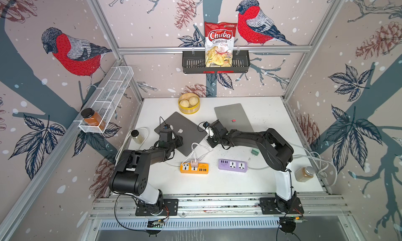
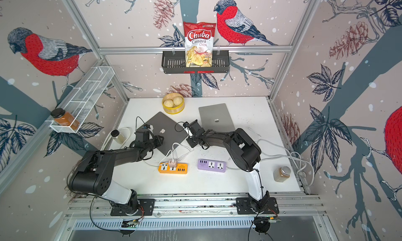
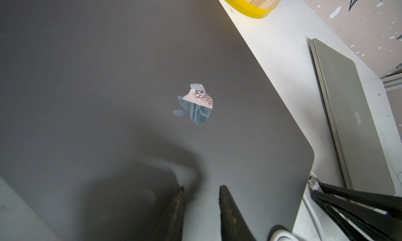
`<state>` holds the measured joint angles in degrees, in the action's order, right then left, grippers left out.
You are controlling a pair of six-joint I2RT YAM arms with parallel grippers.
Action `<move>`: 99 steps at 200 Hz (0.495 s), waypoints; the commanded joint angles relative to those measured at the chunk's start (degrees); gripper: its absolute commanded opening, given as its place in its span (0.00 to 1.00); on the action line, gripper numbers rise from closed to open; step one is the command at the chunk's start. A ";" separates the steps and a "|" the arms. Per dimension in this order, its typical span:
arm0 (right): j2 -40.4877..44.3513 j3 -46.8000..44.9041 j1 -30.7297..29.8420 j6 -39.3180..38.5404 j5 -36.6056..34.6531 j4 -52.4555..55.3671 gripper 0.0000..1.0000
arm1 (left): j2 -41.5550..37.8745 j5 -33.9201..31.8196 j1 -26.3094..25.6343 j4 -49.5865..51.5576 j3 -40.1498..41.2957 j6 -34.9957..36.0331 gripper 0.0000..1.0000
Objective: Unplug the laptop charger
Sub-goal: Remove the charging cable from the laptop.
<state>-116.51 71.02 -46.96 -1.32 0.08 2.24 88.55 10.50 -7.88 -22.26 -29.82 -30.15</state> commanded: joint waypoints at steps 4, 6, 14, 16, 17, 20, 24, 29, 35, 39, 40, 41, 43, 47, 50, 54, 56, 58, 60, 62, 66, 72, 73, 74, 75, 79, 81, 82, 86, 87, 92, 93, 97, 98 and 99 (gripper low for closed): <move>3.33 -3.17 -1.05 3.80 -1.09 0.28 0.04 | -1.18 0.02 0.13 7.13 0.14 -0.36 0.30; 3.57 -3.35 -1.19 4.14 -1.25 0.30 0.04 | -1.41 0.04 0.12 7.21 0.12 -0.35 0.30; 4.57 -4.27 -1.74 5.38 -1.79 0.29 0.04 | -2.52 0.13 0.10 7.85 0.19 -0.35 0.30; 4.76 -4.48 -1.87 5.70 -1.91 0.30 0.04 | -2.80 0.18 0.13 8.02 0.14 -0.35 0.30; 4.91 -4.57 -1.89 5.84 -1.96 0.31 0.04 | -2.96 0.24 0.10 8.07 0.13 -0.35 0.30; 5.21 -4.84 -2.16 6.23 -2.19 0.31 0.04 | -3.47 0.23 0.12 8.35 0.12 -0.37 0.30; 5.57 -5.24 -2.60 6.83 -2.47 0.20 0.04 | -4.18 0.22 0.14 8.82 0.12 -0.27 0.30; 6.00 -5.65 -3.01 7.47 -2.85 -0.01 0.04 | -5.15 0.22 0.11 9.25 0.12 -0.31 0.30; 6.20 -6.01 -3.39 8.04 -3.24 -0.28 0.04 | -6.50 0.22 0.06 9.95 0.12 -0.26 0.30; 6.22 -6.14 -3.71 8.36 -3.47 -0.45 0.04 | -7.38 0.15 0.06 10.41 0.12 -0.26 0.30; 6.21 -6.15 -3.82 8.40 -3.53 -0.47 0.04 | -7.58 0.14 0.06 10.54 0.12 -0.30 0.30; 6.17 -6.15 -3.83 8.46 -3.56 -0.48 0.04 | -7.81 0.09 0.06 10.64 0.12 -0.32 0.30; 6.20 -6.09 -3.93 8.58 -3.72 -0.48 0.04 | -8.34 0.01 0.06 10.87 0.16 -0.32 0.30; 6.00 -6.09 -4.24 8.90 -3.99 -0.56 0.05 | -9.27 -0.08 0.06 11.32 0.20 -0.26 0.30; 5.85 -5.95 -4.35 9.10 -4.15 -0.55 0.05 | -9.97 -0.11 0.06 11.62 0.28 -0.40 0.30; 5.50 -5.70 -4.57 9.41 -4.34 -0.45 0.05 | -10.93 -0.19 0.05 12.04 0.44 -0.50 0.30; 5.35 -5.54 -4.57 9.58 -4.37 -0.32 0.05 | -11.36 -0.21 0.05 12.23 0.51 -0.60 0.30; 5.18 -5.37 -4.66 9.76 -4.45 -0.17 0.05 | -11.80 -0.22 0.06 12.37 0.59 -0.61 0.30; 5.00 -5.24 -4.71 9.87 -4.46 -0.12 0.05 | -12.30 -0.20 0.06 12.54 0.63 -0.72 0.30; 4.87 -5.10 -4.78 10.03 -4.51 -0.04 0.05 | -12.69 -0.19 0.04 12.65 0.75 -0.75 0.30; 4.60 -4.88 -4.83 10.33 -4.62 0.08 0.05 | -13.74 -0.13 0.01 13.11 0.88 -0.87 0.30; 4.19 -4.67 -5.06 10.69 -4.80 0.13 0.05 | -15.11 -0.26 0.01 13.86 1.12 -1.00 0.30; 4.14 -4.63 -5.11 10.75 -4.86 0.09 0.05 | -15.31 -0.28 -0.01 13.97 1.15 -1.03 0.30; 4.08 -4.60 -5.13 10.78 -4.88 0.07 0.05 | -15.55 -0.30 -0.02 14.03 1.20 -1.04 0.30; 4.04 -4.59 -5.10 10.84 -4.90 0.01 0.05 | -15.84 -0.35 -0.03 14.24 1.27 -1.09 0.30; 3.77 -4.56 -5.17 11.10 -4.90 -0.15 0.06 | -16.86 -0.51 -0.03 14.70 1.41 -1.14 0.30; 3.69 -4.51 -5.29 11.19 -4.91 -0.22 0.06 | -17.26 -0.64 -0.10 14.97 1.49 -1.20 0.30; 3.67 -4.50 -5.27 11.22 -4.95 -0.27 0.06 | -17.49 -0.65 -0.15 15.10 1.51 -1.21 0.30; 3.59 -4.50 -5.42 11.42 -4.94 -0.46 0.07 | -18.48 -0.81 -0.24 15.45 1.85 -1.31 0.30; 3.58 -4.49 -5.47 11.47 -4.92 -0.51 0.07 | -18.80 -0.91 -0.27 15.56 1.86 -1.31 0.30; 3.39 -4.54 -5.63 11.68 -4.93 -0.65 0.09 | -20.07 -1.15 -0.49 16.07 2.11 -1.42 0.30; 3.39 -4.52 -5.66 11.73 -4.92 -0.65 0.09 | -20.30 -1.17 -0.52 16.13 2.17 -1.41 0.30; 3.31 -4.42 -5.81 11.90 -4.99 -0.73 0.11 | -21.02 -1.31 -0.62 16.56 2.43 -1.38 0.31; 3.31 -4.41 -5.79 11.93 -5.04 -0.74 0.11 | -21.26 -1.38 -0.68 16.64 2.50 -1.35 0.31; 3.22 -4.41 -5.83 11.94 -5.11 -0.74 0.12 | -21.55 -1.37 -0.71 16.77 2.54 -1.33 0.31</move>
<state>-112.62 66.08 -52.07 7.92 -3.70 2.22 71.07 10.33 -8.10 -9.52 -28.27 -31.11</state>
